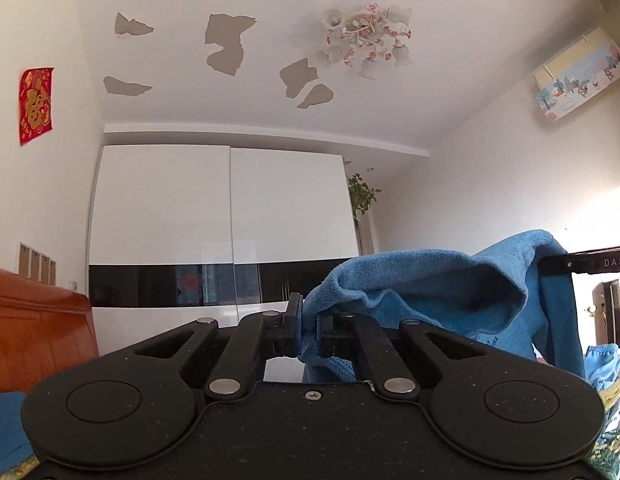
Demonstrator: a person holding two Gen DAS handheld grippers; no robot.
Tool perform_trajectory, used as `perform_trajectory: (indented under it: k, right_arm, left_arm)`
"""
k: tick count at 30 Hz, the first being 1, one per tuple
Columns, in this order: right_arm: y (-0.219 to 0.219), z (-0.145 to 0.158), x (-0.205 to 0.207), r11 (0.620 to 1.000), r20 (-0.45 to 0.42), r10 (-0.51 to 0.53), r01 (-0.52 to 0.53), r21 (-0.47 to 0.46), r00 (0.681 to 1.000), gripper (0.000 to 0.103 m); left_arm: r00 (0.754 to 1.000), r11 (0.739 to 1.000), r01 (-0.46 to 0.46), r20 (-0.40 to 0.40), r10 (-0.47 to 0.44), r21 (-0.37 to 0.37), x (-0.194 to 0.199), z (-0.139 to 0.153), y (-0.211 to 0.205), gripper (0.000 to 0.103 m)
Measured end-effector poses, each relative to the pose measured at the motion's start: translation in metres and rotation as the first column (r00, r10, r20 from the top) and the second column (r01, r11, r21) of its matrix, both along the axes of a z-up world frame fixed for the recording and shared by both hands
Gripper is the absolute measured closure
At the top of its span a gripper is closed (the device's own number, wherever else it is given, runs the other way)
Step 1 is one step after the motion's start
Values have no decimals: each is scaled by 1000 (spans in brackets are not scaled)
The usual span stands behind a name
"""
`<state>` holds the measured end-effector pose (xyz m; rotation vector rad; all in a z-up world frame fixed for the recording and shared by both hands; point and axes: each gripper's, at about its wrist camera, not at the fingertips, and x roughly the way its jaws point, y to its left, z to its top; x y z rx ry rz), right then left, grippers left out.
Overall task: Fold clothes
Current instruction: 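Hold the shirt with both grippers and shake it open, then lower the shirt onto the carpet and open both grippers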
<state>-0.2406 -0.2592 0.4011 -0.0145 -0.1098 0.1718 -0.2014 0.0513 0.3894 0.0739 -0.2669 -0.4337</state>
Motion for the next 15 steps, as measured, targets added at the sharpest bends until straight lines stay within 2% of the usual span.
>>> perform_trajectory:
  k: [3, 5, 7, 9, 11, 15]
  right_arm:
    - [-1, -6, 26, 1000, -53, -13, 12, -18, 999, 100]
    - [-3, -24, 54, 1000, -131, -17, 15, -10, 991, 100]
    - [-3, -55, 91, 999, -234, -33, 31, -11, 972, 100]
    - [-3, -95, 130, 998, -341, -62, 59, -19, 938, 100]
    - [-2, -136, 167, 997, -442, -82, 79, -25, 893, 100]
    - [-5, -213, 237, 992, -595, -120, 122, -37, 794, 100]
  left_arm:
    - [998, 999, -8, -58, 11, 37, 26, -12, -3, 98]
    - [988, 999, -15, -152, 22, 45, 59, -41, -7, 98]
    - [969, 998, -21, -244, 34, 53, 91, -69, -12, 98]
    - [934, 994, -53, -346, 84, 97, 129, -114, -23, 98]
    - [889, 988, -74, -440, 126, 133, 166, -160, -34, 98]
    - [780, 983, -86, -603, 167, 161, 231, -236, -55, 98]
